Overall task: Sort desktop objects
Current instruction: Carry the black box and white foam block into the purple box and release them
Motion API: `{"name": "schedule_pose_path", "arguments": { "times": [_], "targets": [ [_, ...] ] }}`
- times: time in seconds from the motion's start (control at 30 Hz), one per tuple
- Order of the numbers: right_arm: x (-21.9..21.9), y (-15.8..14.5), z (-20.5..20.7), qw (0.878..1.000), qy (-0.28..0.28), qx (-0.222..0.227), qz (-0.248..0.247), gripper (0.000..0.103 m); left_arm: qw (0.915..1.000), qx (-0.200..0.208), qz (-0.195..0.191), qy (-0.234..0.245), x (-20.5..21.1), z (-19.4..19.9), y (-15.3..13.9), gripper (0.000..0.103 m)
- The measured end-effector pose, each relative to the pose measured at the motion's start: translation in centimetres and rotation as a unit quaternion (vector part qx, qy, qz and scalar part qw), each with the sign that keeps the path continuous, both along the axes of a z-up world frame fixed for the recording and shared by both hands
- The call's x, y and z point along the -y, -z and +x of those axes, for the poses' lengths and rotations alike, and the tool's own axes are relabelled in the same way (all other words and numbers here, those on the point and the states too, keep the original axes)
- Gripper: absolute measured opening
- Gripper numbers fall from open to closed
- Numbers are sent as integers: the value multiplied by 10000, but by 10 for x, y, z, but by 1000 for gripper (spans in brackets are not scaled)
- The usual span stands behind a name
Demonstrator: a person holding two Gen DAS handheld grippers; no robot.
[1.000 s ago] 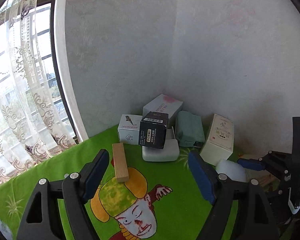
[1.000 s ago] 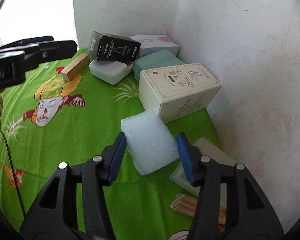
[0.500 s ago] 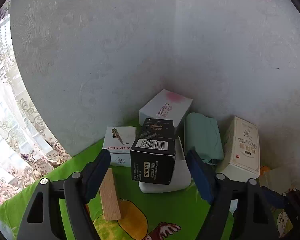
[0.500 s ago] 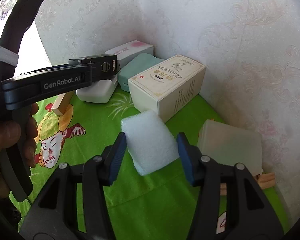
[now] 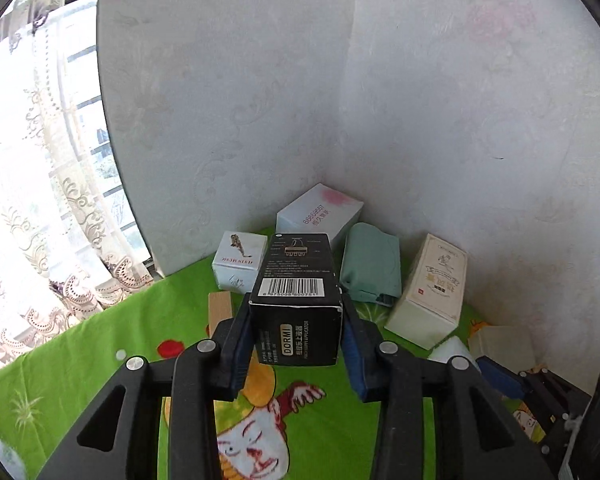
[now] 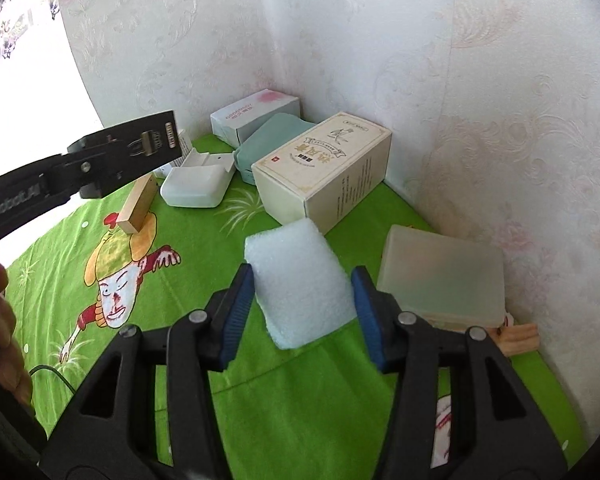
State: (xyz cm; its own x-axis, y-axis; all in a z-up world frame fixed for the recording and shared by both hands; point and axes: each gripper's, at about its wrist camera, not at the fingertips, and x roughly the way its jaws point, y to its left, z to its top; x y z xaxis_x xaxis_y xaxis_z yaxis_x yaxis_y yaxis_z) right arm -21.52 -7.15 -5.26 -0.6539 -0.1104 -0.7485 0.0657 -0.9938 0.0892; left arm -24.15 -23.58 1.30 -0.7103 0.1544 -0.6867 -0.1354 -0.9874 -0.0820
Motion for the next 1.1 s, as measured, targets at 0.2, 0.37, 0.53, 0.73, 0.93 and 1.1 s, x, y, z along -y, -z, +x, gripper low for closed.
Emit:
{"name": "schedule_pose_path", "arguments": {
  "times": [0.2, 0.37, 0.53, 0.73, 0.93, 1.1],
  "targets": [
    [2, -17, 24, 9998, -75, -150, -117, 52, 9986, -179, 142, -469, 15, 60, -22, 39],
    [16, -33, 48, 9989, -284, -277, -255, 52, 9945, -404, 188, -952, 34, 116, -41, 39],
    [46, -55, 74, 9960, -680, -465, -336, 52, 9847, -662, 254, -1593, 67, 178, -56, 40],
    [107, -82, 105, 9886, -1305, -631, -409, 52, 9665, -873, 298, -2397, 129, 247, -70, 40],
    [189, -104, 151, 9717, -2178, -806, -425, 52, 9413, -1117, 201, -3181, 195, 308, -84, 40],
    [257, -112, 187, 9522, -2909, -852, -372, 52, 9138, -1225, 146, -3870, 248, 356, -86, 40]
  ]
}}
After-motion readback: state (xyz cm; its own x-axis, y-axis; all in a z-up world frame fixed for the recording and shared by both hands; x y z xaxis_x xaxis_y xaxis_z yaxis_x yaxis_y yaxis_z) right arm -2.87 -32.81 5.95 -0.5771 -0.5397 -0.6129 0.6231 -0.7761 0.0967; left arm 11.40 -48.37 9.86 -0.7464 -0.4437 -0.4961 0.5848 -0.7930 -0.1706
